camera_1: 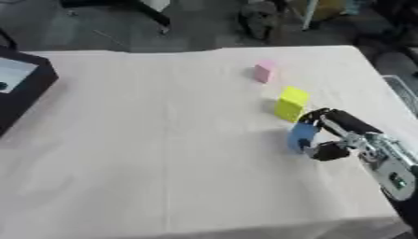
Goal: Pick up the objects with one hand, pass them to the other hand, and then place them into the box on the other side of the table.
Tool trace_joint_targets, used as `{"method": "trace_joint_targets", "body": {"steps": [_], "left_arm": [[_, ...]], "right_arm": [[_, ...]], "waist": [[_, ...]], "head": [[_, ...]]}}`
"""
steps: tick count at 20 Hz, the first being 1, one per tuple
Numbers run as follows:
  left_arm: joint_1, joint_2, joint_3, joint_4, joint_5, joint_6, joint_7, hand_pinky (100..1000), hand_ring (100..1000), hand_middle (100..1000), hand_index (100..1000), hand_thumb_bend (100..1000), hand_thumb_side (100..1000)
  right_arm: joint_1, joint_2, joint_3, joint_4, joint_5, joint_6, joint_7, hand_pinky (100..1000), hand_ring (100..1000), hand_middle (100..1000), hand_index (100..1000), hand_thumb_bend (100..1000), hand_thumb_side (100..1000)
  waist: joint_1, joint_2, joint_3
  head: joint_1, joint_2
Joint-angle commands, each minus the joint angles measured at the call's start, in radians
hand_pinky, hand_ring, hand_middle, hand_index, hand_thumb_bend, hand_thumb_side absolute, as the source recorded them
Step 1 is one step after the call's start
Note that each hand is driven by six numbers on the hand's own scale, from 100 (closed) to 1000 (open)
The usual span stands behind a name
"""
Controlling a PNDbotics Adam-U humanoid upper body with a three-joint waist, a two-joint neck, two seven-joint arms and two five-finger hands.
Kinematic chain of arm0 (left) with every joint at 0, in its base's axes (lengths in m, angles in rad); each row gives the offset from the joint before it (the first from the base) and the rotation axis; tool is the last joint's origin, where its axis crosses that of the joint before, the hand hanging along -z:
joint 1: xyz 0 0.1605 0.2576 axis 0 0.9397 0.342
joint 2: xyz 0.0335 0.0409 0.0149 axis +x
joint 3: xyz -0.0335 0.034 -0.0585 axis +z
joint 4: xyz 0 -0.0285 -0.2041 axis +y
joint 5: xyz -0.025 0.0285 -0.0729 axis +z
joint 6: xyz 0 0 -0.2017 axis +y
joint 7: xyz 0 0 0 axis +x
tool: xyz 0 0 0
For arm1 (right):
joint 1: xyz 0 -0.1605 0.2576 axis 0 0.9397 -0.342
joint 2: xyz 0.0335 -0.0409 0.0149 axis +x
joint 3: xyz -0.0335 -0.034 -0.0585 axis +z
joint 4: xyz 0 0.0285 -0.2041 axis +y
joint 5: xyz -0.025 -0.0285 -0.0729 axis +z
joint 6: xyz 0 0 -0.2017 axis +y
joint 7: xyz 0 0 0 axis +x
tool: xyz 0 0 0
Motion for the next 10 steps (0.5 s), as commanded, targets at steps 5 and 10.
{"method": "trace_joint_targets", "body": {"steps": [5, 10], "left_arm": [[-0.012, 0.017, 0.007, -0.001, 0.005, 0.003, 0.003, 735, 744, 747, 848, 567, 604], [-0.03, 0.035, -0.015, 0.026, 0.031, 0.007, -0.017, 734, 744, 748, 849, 572, 610]], "right_arm": [[-0.026, -0.02, -0.011, -0.154, -0.026, -0.015, -0.089, 768, 638, 566, 765, 100, 160], [-0.082, -0.002, 0.027, -0.295, -0.046, -0.043, -0.086, 767, 635, 566, 766, 100, 139]], "waist": [[0.0, -0.011, -0.004], [0.001, -0.014, -0.006]], "head": [[0.004, -0.002], [0.008, -0.002]]}}
